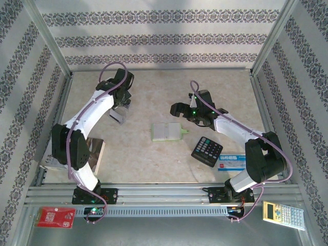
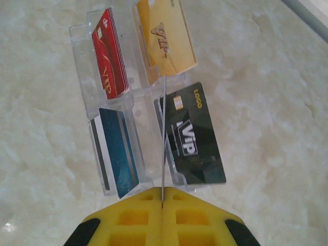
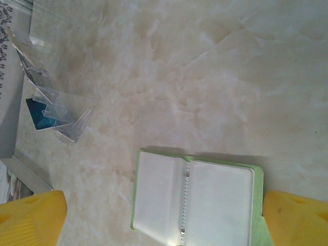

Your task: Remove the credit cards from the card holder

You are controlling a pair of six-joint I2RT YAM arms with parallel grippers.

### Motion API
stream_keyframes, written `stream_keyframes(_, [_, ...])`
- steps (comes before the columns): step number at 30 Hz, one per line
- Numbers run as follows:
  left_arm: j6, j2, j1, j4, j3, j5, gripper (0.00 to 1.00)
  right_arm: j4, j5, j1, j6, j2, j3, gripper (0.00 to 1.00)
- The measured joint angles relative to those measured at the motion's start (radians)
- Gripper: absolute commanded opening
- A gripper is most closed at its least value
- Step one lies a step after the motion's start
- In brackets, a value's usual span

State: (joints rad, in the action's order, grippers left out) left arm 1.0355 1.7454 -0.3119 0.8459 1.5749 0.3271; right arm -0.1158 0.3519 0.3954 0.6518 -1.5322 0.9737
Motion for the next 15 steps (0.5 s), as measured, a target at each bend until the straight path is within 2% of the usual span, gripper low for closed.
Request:
stream_keyframes(8, [0.116, 0.161, 0.000, 0.059, 0.156, 0.038, 0.00, -0.024, 0.000, 0.000, -0.005, -0.013, 0.013, 0.98])
stream_keyframes(15, [0.165, 0.225, 0.000, 0.095, 0.209, 0.036, 0.00, -0.032, 0.001, 0.000, -0.005, -0.039, 0.030, 0.98])
